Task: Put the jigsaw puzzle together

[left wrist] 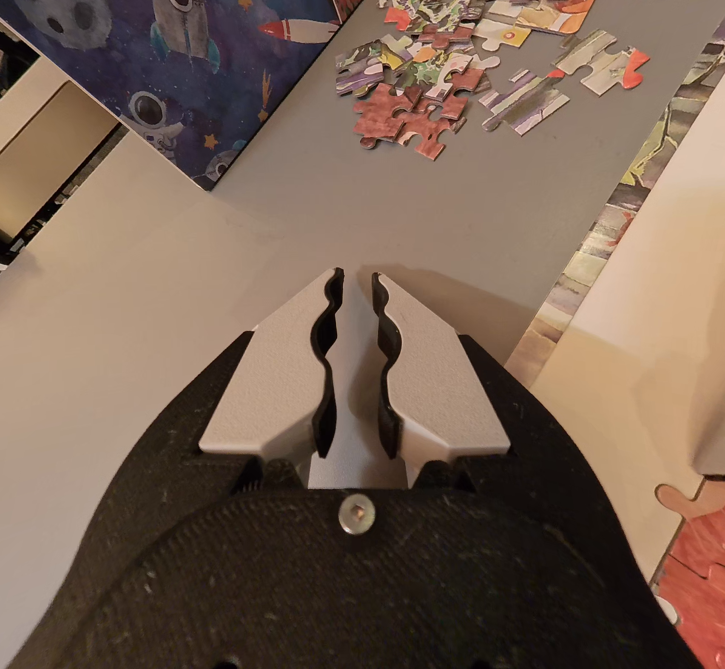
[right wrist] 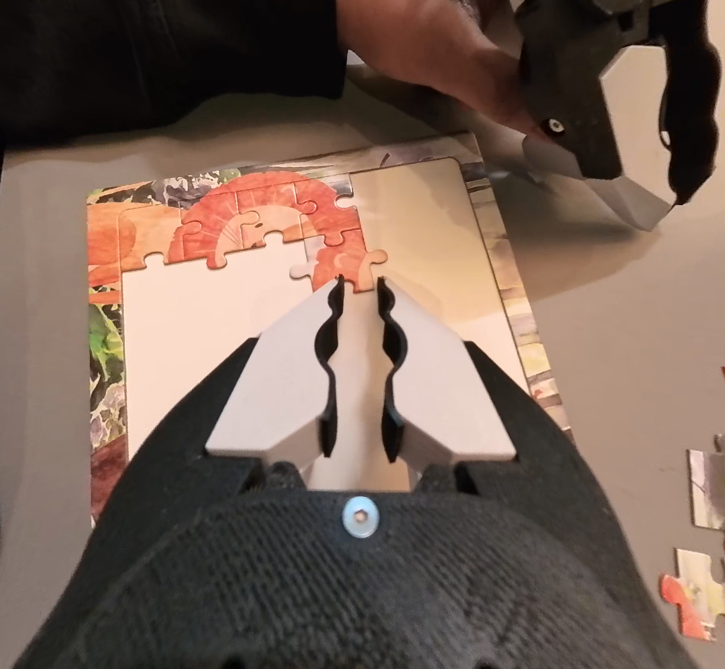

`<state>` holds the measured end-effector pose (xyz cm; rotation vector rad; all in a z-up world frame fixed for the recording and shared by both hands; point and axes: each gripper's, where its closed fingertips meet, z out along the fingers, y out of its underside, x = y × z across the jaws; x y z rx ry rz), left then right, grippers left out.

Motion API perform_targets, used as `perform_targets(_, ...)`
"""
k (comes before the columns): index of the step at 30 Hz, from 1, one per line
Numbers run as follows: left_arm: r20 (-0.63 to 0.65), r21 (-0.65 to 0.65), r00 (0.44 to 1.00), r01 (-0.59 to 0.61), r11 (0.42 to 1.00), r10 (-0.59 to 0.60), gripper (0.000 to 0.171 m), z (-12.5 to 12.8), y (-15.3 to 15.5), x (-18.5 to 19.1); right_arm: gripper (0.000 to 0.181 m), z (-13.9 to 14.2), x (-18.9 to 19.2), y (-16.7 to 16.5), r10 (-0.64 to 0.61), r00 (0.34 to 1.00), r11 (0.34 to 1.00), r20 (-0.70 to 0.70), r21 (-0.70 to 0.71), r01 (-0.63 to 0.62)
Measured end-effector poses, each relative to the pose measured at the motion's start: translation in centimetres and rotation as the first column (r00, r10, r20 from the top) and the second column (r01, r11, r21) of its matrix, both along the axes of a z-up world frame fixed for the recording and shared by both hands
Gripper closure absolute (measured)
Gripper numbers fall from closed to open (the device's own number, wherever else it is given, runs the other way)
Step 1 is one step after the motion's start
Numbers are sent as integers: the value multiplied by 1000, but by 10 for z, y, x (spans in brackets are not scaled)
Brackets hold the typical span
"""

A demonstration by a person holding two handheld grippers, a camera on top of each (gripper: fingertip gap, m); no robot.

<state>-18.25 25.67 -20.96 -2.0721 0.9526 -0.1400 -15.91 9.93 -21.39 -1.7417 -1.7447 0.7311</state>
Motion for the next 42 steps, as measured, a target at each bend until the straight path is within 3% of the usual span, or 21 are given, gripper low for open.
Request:
perform_targets(5, -3, 1, 1000, 1, 1000, -1, 158, 0, 0, 0, 156, 5, 0, 1, -1, 1000, 1000, -27, -10, 0)
perform_targets(11, -6, 2, 1000, 2, 1000, -2, 158, 0, 0, 0, 137, 9, -4, -10, 24, 997, 992, -69, -123, -33)
perform_targets(19, -13, 3, 1000, 3, 1000, -3, 158, -1, 0, 1, 142, 0, -5, -11, 41, 999, 998, -19, -49, -41)
perform_targets(22, -13, 3, 1000, 3, 1000, -3, 158, -1, 0, 1, 152, 0, -4, -9, 35, 999, 998, -23, -48, -36)
perform_targets(42, -24, 4, 1000, 5, 1000, -5, 158, -2, -1, 1, 153, 4, -4, -10, 36, 999, 998, -39, -58, -38)
